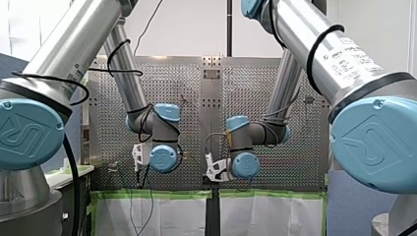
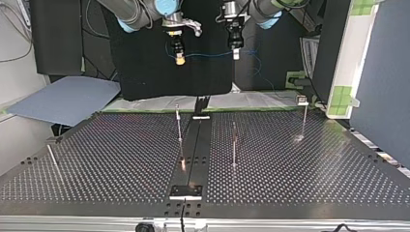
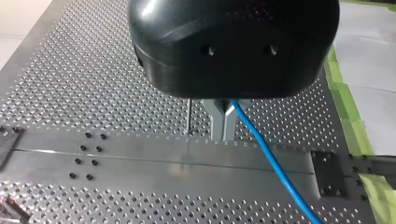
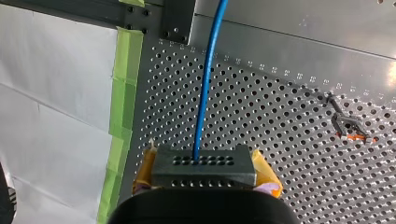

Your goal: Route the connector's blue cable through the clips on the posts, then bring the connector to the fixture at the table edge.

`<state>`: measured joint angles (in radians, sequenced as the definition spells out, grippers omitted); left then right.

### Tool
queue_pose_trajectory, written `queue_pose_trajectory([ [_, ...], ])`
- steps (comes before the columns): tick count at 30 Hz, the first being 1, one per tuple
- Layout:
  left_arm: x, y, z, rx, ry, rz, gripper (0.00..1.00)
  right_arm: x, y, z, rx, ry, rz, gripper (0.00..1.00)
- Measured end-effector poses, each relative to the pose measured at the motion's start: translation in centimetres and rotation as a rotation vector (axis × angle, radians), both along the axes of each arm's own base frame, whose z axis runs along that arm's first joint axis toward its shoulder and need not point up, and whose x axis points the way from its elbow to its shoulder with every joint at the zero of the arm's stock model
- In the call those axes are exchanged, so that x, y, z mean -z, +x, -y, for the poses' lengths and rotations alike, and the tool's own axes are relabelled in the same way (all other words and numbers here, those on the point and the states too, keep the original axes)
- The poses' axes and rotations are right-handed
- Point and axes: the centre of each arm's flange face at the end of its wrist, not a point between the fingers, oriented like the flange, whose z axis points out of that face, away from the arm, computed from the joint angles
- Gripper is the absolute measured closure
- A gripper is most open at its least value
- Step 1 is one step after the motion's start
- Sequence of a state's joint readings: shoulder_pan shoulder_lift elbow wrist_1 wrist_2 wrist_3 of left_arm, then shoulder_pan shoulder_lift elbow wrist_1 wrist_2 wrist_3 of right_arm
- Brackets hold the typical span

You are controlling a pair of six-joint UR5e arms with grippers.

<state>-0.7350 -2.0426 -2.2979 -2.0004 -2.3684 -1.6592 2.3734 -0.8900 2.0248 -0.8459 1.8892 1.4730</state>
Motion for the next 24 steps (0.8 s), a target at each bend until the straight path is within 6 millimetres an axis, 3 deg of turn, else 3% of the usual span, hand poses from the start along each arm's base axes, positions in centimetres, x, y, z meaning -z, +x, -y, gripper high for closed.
queue_pose_trajectory([
  [6,-1.1,0.9,0.2,-0.005,-0.03,0.01,1.0,-2.3,1.3,0.8,0.002,-0.014,0.041,1.0],
  [15,-4.6,3.0,0.2,-0.037,-0.047,0.038,1.0,-6.2,2.1,1.5,-0.015,-0.003,0.143,1.0],
  [20,-7.3,4.7,0.5,-0.057,-0.065,0.068,1.0,-8.9,2.5,2.5,-0.016,0.001,0.203,1.0],
  [24,-8.3,5.5,0.3,-0.073,-0.055,0.066,1.0,-11.7,3.1,3.7,-0.011,-0.015,0.252,1.0],
])
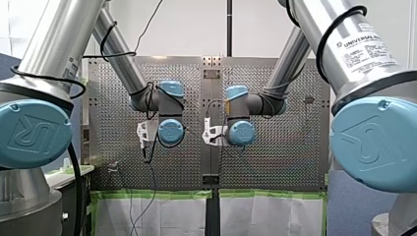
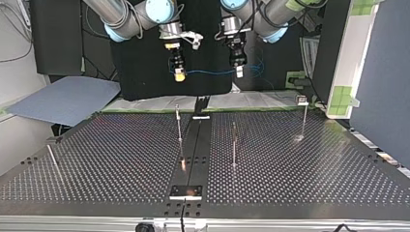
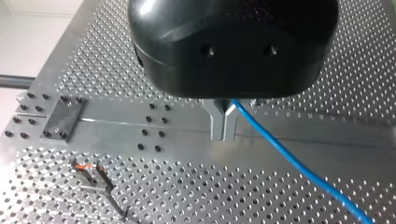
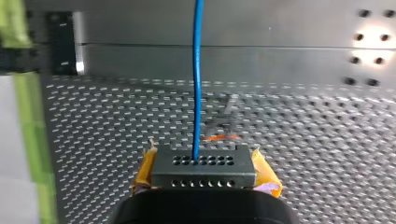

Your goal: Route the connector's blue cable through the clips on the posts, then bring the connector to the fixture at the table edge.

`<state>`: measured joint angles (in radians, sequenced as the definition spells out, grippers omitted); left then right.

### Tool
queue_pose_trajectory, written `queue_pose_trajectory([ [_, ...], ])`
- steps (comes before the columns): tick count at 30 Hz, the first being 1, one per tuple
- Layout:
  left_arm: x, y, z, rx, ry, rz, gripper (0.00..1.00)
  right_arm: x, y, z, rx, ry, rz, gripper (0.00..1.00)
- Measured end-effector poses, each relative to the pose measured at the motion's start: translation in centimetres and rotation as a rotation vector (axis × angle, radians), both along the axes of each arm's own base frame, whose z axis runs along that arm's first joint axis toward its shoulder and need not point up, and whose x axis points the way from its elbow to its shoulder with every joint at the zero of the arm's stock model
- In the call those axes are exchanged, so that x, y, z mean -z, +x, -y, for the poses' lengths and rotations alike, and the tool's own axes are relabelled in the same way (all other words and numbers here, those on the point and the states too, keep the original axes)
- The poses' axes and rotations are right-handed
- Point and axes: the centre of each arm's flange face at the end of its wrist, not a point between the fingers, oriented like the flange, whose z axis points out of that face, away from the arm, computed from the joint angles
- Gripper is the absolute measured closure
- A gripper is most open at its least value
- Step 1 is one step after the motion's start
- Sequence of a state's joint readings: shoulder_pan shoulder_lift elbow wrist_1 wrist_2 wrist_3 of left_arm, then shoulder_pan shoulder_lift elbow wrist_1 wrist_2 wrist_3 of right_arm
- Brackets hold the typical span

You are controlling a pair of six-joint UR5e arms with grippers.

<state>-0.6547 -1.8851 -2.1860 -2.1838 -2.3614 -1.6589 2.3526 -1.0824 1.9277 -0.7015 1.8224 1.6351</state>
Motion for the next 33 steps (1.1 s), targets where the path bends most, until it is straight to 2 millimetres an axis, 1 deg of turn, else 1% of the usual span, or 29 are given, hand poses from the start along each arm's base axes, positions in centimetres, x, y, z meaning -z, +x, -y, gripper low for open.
queue_pose_trajectory([
  [2,-0.1,0.3,-0.3,-0.01,0.014,-0.013,1.0,-1.7,0.3,0.7,0.005,-0.013,0.023,1.0],
  [3,-0.1,0.4,-0.5,-0.014,0.019,-0.018,1.0,-2.2,0.4,0.9,0.006,-0.017,0.029,1.0],
  [4,0.0,0.5,-0.7,-0.018,0.027,-0.027,1.0,-3.5,0.6,1.4,0.009,-0.027,0.042,1.0],
  [10,0.2,1.4,-2.0,-0.031,0.058,-0.062,1.0,-8.3,0.9,3.0,0.018,-0.067,0.08,1.0],
  [14,-0.3,2.4,-2.8,-0.032,0.058,-0.061,1.0,-10.7,0.7,3.4,0.017,-0.081,0.092,1.0],
  [19,-2.1,3.8,-3.7,-0.037,0.032,-0.018,1.0,-12.8,0.2,3.4,0.008,-0.09,0.1,1.0],
  [22,-3.0,4.4,-4.0,-0.042,0.019,0.001,1.0,-14.1,-0.1,3.4,0.009,-0.104,0.112,1.0],
  [25,-3.7,5.2,-4.0,-0.038,0.009,0.014,1.0,-14.6,-0.3,3.4,0.009,-0.111,0.117,1.0],
  [28,-4.3,6.0,-3.9,-0.035,0.002,0.024,1.0,-14.5,-0.3,3.9,0.008,-0.116,0.113,1.0],
  [30,-4.7,6.6,-3.9,-0.032,0.001,0.029,1.0,-14.1,-0.2,4.4,0.007,-0.117,0.107,1.0],
  [33,-5.5,7.6,-3.6,-0.021,0.003,0.034,1.0,-13.0,-0.1,5.1,0.008,-0.109,0.098,1.0],
])
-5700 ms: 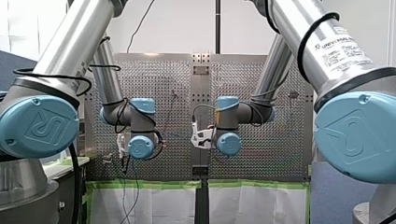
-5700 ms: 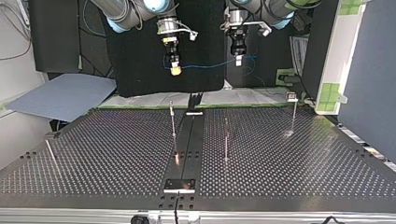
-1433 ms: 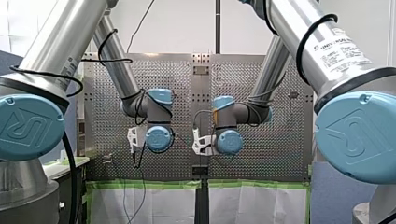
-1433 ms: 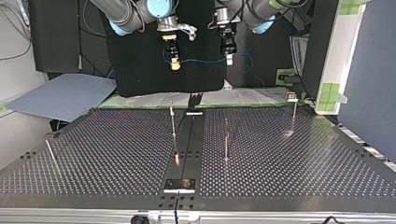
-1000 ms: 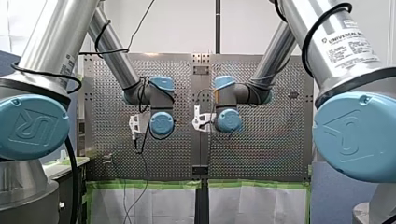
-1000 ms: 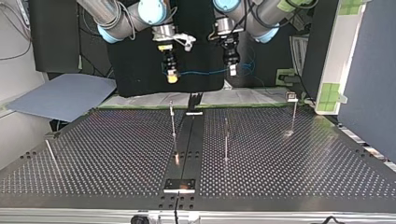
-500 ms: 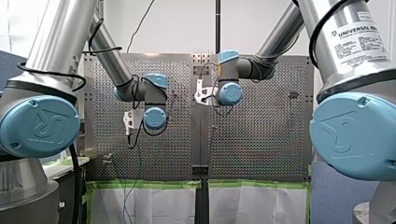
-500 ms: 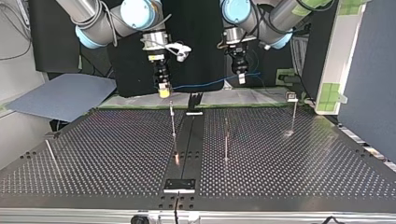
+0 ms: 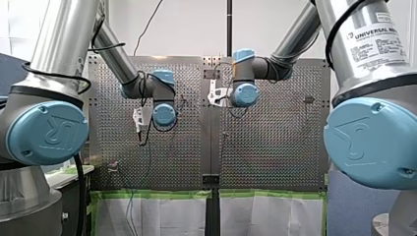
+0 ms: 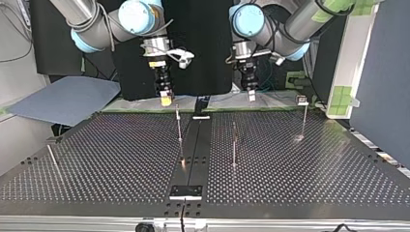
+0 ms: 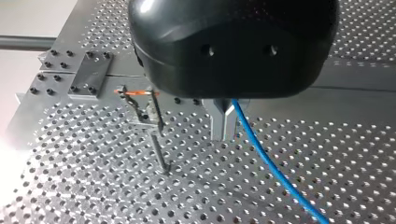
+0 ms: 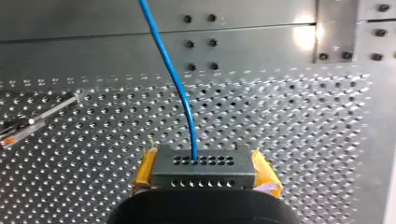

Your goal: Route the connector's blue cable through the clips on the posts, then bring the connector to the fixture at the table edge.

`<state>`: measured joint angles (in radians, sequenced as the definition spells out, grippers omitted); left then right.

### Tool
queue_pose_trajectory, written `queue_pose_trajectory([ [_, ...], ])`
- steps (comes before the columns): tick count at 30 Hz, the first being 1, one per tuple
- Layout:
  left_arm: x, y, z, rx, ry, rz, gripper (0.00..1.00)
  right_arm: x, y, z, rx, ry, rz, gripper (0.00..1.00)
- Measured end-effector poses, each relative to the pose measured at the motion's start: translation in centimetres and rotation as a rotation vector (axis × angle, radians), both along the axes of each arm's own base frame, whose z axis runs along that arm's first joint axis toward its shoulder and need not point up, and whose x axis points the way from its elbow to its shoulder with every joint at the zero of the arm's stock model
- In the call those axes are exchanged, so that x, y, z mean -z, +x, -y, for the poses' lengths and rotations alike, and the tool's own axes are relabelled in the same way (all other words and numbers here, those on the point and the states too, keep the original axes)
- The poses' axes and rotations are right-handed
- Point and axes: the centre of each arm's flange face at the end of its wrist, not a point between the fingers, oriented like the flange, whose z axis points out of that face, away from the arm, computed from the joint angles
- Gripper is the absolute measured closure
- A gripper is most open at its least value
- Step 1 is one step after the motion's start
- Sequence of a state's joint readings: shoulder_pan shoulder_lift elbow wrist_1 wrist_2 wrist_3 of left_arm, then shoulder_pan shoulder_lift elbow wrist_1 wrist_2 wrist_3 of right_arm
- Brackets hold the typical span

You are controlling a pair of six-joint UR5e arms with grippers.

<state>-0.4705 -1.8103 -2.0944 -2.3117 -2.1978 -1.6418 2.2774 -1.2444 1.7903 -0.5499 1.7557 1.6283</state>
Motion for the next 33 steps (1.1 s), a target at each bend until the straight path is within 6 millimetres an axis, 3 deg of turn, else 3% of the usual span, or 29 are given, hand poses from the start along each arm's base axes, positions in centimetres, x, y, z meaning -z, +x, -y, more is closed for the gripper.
queue_pose_trajectory([
  [5,-1.2,1.4,0.2,0.003,-0.003,0.005,1.0,1.4,0.1,1.1,-0.003,0.017,-0.014,1.0],
  [18,-2.5,3.1,0.0,0.018,-0.012,0.029,1.0,0.6,-0.4,3.5,-0.027,0.008,-0.004,1.0],
  [33,-6.0,6.5,0.3,0.032,-0.007,0.065,1.0,1.1,0.0,5.9,-0.044,0.007,-0.005,1.0],
])
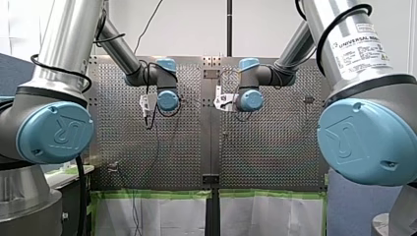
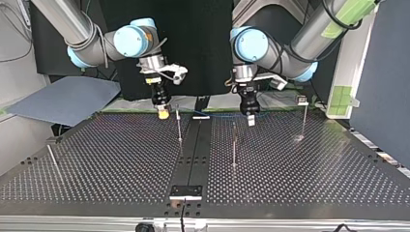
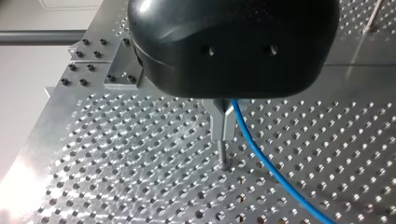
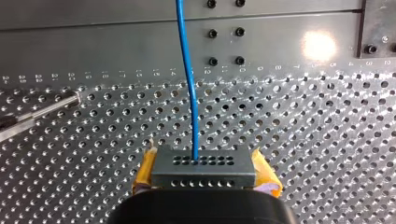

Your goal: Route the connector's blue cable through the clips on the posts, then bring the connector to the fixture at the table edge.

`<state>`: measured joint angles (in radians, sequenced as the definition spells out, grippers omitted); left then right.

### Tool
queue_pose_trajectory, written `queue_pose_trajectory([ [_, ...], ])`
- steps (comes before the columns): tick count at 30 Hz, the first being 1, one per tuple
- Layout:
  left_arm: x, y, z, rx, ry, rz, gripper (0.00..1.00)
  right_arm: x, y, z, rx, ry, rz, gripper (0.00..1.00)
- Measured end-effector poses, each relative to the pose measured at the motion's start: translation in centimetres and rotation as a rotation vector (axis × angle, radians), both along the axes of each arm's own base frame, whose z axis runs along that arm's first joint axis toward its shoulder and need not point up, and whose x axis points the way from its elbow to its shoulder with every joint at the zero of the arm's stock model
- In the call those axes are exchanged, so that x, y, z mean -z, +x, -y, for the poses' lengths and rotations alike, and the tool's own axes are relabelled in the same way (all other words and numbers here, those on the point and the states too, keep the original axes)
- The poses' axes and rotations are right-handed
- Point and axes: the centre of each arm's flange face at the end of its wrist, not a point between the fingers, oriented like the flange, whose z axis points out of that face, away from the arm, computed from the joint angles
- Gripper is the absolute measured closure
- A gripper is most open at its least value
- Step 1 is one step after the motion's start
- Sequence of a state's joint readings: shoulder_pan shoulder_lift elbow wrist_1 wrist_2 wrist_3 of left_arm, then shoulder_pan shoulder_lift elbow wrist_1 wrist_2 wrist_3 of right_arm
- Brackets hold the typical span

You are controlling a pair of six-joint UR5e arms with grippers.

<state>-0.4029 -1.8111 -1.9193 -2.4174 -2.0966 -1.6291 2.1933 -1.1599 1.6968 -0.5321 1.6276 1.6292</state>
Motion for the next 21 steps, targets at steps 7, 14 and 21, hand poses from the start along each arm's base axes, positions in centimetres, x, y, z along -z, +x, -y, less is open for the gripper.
queue_pose_trajectory([
  [7,-0.7,1.2,-0.8,-0.007,0.002,0.011,1.0,-0.9,0.5,0.6,-0.004,-0.013,0.008,1.0],
  [14,-0.4,2.1,-1.4,-0.01,0.004,0.007,0.98,-1.6,0.8,1.0,-0.008,-0.024,0.015,1.0],
  [21,-0.1,2.9,-2.1,-0.018,0.003,0.002,0.98,-1.8,0.9,1.2,-0.009,-0.027,0.018,1.0],
])
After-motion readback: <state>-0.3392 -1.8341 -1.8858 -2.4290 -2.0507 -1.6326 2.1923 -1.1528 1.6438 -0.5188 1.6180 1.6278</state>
